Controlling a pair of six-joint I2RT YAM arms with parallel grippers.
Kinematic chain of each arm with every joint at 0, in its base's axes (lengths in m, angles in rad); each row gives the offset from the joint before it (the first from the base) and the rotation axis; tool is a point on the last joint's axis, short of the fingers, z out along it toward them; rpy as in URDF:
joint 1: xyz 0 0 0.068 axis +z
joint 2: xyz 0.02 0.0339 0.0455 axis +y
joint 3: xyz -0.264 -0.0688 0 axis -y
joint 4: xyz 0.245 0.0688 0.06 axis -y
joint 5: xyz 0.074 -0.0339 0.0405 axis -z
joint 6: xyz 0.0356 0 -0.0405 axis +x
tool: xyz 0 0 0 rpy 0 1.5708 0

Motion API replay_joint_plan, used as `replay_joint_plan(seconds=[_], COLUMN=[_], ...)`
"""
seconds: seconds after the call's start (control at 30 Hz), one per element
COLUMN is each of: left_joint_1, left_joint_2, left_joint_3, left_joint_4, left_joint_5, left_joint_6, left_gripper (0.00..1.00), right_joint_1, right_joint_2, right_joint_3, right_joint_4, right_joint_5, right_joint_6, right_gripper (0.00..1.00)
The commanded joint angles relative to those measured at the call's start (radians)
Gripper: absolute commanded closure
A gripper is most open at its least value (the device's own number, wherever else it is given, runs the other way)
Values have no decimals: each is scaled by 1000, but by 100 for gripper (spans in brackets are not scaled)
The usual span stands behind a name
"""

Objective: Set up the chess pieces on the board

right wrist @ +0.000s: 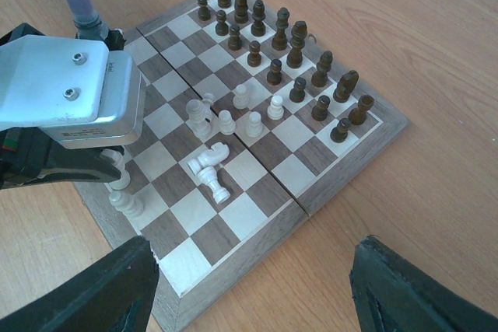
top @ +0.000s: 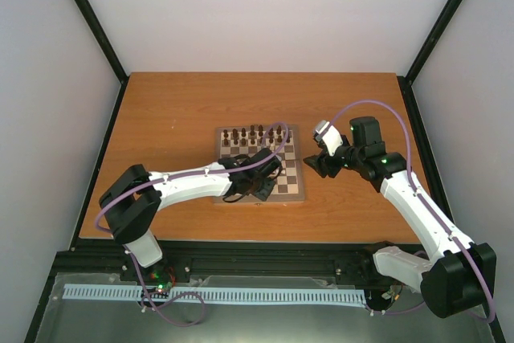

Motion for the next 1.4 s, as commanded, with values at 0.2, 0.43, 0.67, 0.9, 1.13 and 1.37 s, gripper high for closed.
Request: replay_joint_plan(seconds=[0.2, 0.43, 0.67, 0.9, 1.13, 1.37], left_joint_1=[-13, -15, -12, 76, 130, 131], left_joint_2=[-14, -84, -198, -130, 0, 164], left_joint_3=[44, 69, 151, 306, 369, 436], left_joint_4=[1, -72, -181, -328, -318, -316], left_joint_5=[-3, -17, -89, -81, 9, -17], left_joint_6=[-19, -20, -12, -20, -16, -18], left_gripper=[80, 73, 66, 64, 65, 66], right_joint_1=[-7, -8, -8, -9, -9, -9], right_joint_2=[2, 1, -4, -15, -22, -22], right_joint_3=[-4, -2, -2, 1, 1, 4], right_joint_4=[0, -1, -3, -7, -9, -15], right_joint_5=[-20, -21, -23, -26, -29, -39], right_joint_6=[-10, -11, -10, -9, -11, -15], right_gripper=[31, 31, 31, 31, 31, 31])
